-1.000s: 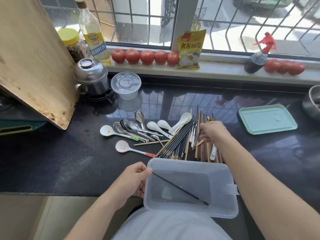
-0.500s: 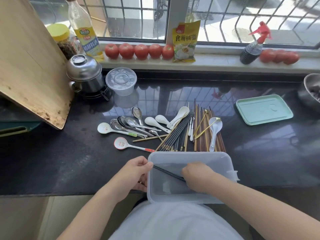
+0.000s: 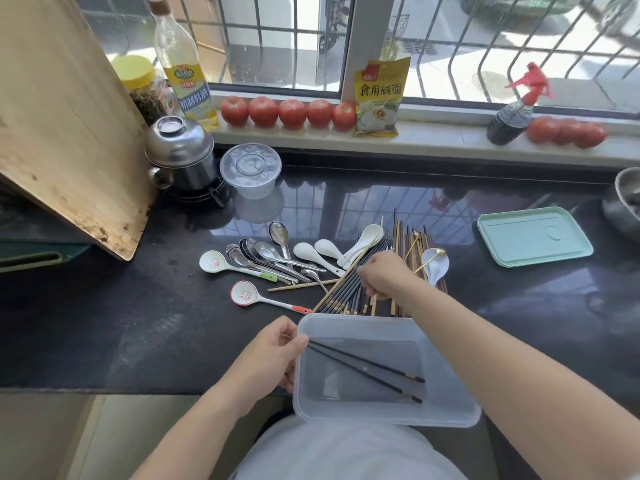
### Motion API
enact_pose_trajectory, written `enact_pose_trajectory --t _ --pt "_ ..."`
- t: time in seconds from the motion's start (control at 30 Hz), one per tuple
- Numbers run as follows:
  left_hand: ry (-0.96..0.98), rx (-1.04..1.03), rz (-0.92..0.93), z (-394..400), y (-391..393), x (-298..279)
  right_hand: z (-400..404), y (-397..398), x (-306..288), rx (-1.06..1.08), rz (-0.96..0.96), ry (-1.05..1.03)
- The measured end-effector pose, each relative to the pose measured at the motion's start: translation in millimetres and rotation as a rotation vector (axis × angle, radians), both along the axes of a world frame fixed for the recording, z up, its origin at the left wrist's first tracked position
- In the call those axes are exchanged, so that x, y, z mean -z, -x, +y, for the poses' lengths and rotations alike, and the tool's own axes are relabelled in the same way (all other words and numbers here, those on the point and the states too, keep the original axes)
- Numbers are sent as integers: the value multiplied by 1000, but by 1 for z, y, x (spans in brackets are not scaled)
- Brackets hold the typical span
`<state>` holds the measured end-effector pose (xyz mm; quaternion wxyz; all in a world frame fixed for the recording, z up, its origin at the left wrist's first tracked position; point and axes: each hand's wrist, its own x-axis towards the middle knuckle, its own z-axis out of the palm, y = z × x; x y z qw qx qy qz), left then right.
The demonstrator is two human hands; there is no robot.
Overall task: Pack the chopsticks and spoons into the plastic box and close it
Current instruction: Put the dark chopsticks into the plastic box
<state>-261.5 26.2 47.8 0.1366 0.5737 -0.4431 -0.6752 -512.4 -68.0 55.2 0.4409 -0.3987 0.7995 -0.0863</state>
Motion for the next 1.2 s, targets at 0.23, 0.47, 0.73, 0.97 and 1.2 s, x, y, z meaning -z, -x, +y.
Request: enact_pose_trajectory --t 0.23,0.47,0.73,0.97,1.2 --pt "-44 -50 -1 0 2 -2 -52 10 86 401 -111 -255" --pt "-65 -63 -1 0 2 -2 -40 3 73 516 -158 -203" --pt "-61 -56 5 -1 1 -3 -35 27 8 531 -372 54" --pt "-82 -50 52 -3 1 -2 72 12 -87 -614 25 502" --pt "-73 -22 34 -5 0 -1 120 -10 17 -1160 561 -18"
